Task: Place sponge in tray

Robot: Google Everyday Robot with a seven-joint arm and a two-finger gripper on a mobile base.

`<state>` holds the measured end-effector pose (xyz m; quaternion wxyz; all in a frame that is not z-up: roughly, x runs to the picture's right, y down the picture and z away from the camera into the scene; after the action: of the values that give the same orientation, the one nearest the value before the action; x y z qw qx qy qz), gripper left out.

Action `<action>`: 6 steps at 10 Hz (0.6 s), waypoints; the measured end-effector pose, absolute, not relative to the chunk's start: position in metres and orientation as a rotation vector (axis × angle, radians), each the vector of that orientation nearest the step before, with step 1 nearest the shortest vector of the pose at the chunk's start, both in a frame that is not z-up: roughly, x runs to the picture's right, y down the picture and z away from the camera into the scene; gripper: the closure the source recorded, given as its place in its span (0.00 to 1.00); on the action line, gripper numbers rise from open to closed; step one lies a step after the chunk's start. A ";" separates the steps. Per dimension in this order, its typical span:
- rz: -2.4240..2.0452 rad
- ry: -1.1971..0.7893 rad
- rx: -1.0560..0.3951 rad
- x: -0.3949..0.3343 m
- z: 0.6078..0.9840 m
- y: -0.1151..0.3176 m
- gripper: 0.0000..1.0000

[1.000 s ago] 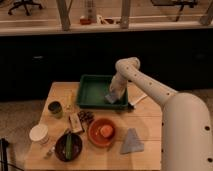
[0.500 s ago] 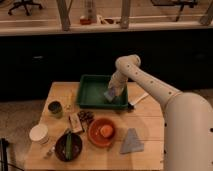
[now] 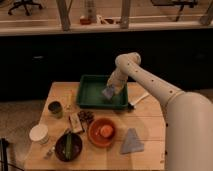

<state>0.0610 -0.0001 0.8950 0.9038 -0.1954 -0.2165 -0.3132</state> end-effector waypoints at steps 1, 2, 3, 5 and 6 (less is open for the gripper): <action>-0.650 -0.449 -0.398 0.061 0.893 -0.003 0.20; -0.651 -0.451 -0.393 0.062 0.891 -0.005 0.20; -0.653 -0.452 -0.386 0.063 0.889 -0.008 0.20; -0.654 -0.453 -0.370 0.066 0.884 -0.014 0.20; -0.653 -0.454 -0.367 0.068 0.882 -0.015 0.20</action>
<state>0.0677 -0.0154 0.8824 0.9056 -0.1779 -0.2197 -0.3161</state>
